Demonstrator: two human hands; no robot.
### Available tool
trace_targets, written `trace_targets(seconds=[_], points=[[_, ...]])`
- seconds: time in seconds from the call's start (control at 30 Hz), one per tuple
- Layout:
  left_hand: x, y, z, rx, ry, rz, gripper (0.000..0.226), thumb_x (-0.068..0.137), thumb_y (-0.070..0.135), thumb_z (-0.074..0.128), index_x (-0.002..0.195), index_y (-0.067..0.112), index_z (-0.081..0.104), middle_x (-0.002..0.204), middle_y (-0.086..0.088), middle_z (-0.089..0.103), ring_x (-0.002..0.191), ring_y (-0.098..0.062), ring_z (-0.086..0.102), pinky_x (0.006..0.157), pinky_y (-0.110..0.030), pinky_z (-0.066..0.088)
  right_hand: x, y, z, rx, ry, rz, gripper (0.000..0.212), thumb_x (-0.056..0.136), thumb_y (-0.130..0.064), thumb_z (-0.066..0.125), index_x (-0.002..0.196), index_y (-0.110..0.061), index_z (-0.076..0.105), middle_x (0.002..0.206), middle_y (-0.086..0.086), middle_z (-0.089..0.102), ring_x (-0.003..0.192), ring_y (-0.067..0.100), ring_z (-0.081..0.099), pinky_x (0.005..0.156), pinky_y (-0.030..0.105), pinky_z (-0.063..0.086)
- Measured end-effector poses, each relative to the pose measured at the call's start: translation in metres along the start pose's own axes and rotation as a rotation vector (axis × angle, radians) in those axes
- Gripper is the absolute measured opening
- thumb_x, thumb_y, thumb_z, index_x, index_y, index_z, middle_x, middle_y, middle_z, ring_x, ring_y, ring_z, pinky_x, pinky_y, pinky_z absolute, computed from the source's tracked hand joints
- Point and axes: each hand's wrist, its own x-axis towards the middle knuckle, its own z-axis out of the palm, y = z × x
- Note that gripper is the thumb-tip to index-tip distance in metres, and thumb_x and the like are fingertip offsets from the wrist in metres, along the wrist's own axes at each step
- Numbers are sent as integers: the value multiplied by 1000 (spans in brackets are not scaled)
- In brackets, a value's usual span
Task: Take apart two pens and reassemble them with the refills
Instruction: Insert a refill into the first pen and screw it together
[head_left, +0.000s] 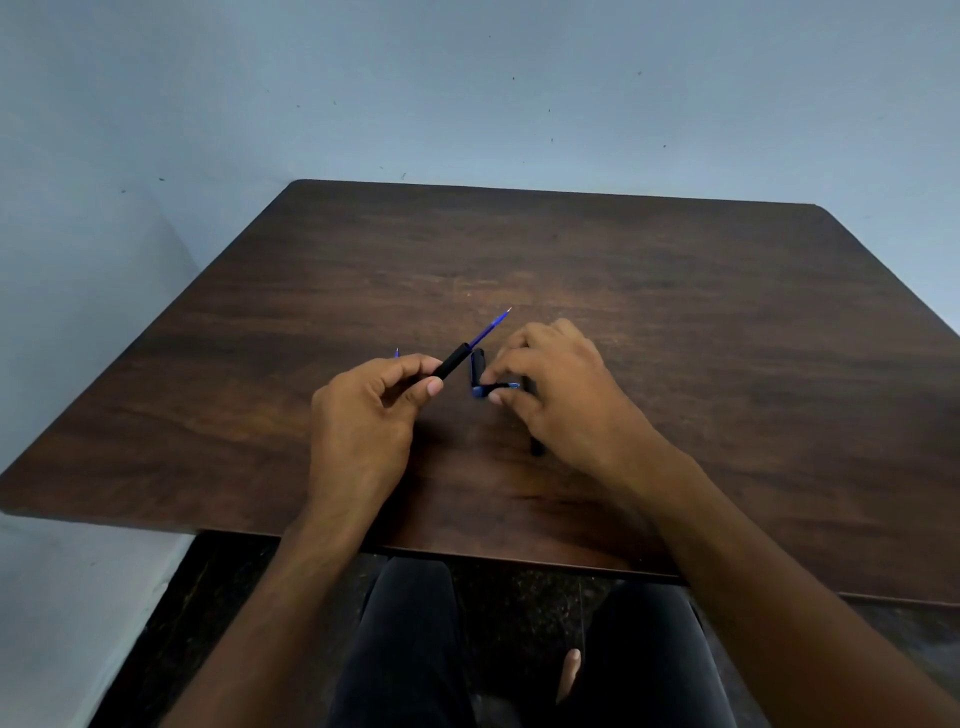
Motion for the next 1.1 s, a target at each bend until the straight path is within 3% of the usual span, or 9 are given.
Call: trace_targets(seconds=[0.1,0.17,0.23,0.37,0.43,0.5,0.83,1.03,1.1], points=[[0,0,0,23,-11,31,23,84,12,75,103,25,76,89,26,65,88,18,59,79,1,39,-6,5,-5,192,104,106,15,90,-19,74,104,-22,76,105,-6,74,102,13,61,94,30,45],[-1,1,0,32,-12,50,24,85,9,74,105,22,76,90,24,66,89,19,58,80,1,38,-10,10,-8,330,185,157,15,89,-14,75,102,-20,78,96,-6,76,87,4,67,81,16,49],[-2,1,1,32,-5,72,24,85,7,74,104,20,76,91,21,66,90,19,58,80,1,37,-14,17,-10,420,273,199,14,88,-12,75,99,-21,79,91,-9,76,73,-3,64,70,11,46],[-3,0,1,60,-6,112,23,84,5,74,104,17,77,93,20,66,91,21,57,83,1,37,-22,32,-17,912,410,279,12,84,-11,73,89,-16,82,70,0,73,59,13,61,60,31,51],[-4,0,1,69,-15,131,23,84,5,74,104,16,77,93,19,67,92,21,57,83,1,36,-25,36,-20,1025,417,252,12,83,-13,74,91,-14,82,68,10,71,59,18,59,57,30,51],[-5,1,2,66,-19,139,22,84,5,74,103,16,77,94,17,69,92,19,58,83,1,37,-27,37,-23,1065,419,229,12,83,-13,74,92,-12,82,68,14,69,58,20,57,55,29,50],[-5,8,6,73,-65,150,24,84,5,74,105,17,77,98,9,72,93,13,60,84,0,37,-32,37,-21,974,370,228,11,85,-13,72,92,-14,81,64,-2,71,56,13,60,55,25,52],[-7,11,9,70,-90,143,25,84,4,74,106,17,77,100,8,73,95,8,62,87,-2,39,-35,34,-15,893,344,261,12,88,-10,73,94,-17,81,68,1,73,58,21,63,63,44,56],[-7,12,9,62,-90,132,25,84,4,74,105,17,77,99,8,73,95,8,62,86,-2,40,-35,34,-16,889,350,260,12,88,-9,73,93,-17,81,67,0,73,57,19,62,63,41,56]])
